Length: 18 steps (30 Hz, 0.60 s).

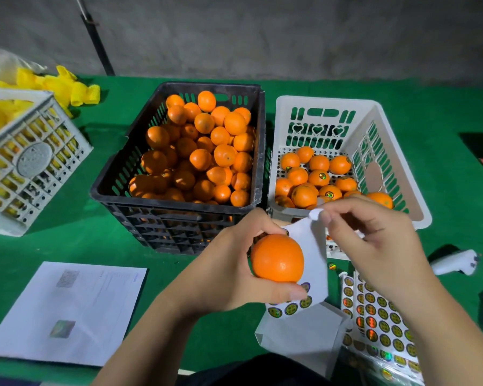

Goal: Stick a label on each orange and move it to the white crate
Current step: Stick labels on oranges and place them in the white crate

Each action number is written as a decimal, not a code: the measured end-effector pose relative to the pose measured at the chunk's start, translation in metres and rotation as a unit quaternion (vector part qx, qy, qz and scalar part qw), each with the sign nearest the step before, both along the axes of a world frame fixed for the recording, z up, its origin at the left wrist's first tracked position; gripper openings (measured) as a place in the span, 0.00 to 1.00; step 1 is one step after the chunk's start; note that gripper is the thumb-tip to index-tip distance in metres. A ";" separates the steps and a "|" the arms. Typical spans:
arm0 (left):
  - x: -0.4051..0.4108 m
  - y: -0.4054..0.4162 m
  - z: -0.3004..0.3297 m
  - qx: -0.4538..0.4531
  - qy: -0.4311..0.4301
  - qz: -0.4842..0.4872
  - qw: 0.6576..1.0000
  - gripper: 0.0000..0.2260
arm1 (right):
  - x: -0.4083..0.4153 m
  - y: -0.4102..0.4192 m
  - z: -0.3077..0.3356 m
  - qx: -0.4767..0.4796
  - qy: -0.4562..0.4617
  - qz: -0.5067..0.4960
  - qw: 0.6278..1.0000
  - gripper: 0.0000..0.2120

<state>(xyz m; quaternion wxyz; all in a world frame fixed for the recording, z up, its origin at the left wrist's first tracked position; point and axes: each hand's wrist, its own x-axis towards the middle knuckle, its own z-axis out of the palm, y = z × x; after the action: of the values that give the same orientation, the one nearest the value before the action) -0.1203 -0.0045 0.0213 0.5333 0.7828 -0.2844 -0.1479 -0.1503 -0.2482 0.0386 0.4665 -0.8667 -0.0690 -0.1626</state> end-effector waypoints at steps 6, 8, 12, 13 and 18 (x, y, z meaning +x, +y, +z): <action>0.002 -0.009 -0.012 -0.082 0.062 0.045 0.994 0.27 | -0.023 0.028 -0.005 -0.092 -0.133 0.060 0.985 0.07; 0.002 -0.009 -0.014 -0.069 0.070 0.049 0.994 0.28 | -0.025 0.026 -0.011 -0.097 -0.110 0.072 0.987 0.10; 0.000 -0.009 -0.021 -0.040 0.090 0.082 0.992 0.25 | -0.030 0.017 -0.018 -0.165 -0.053 0.108 0.979 0.22; -0.002 -0.011 -0.022 -0.051 0.102 0.095 0.989 0.25 | -0.031 0.020 -0.022 -0.188 -0.045 0.116 0.974 0.27; -0.004 -0.019 -0.024 -0.069 0.148 0.091 0.982 0.25 | -0.030 0.036 -0.034 -0.166 -0.072 0.059 0.982 0.31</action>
<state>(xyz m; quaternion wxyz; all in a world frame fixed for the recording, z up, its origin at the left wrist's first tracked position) -0.1240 -0.0240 -0.0024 0.6335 0.7363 -0.1393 -0.1924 -0.1803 -0.2122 0.0049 0.3186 -0.9127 -0.1795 -0.1826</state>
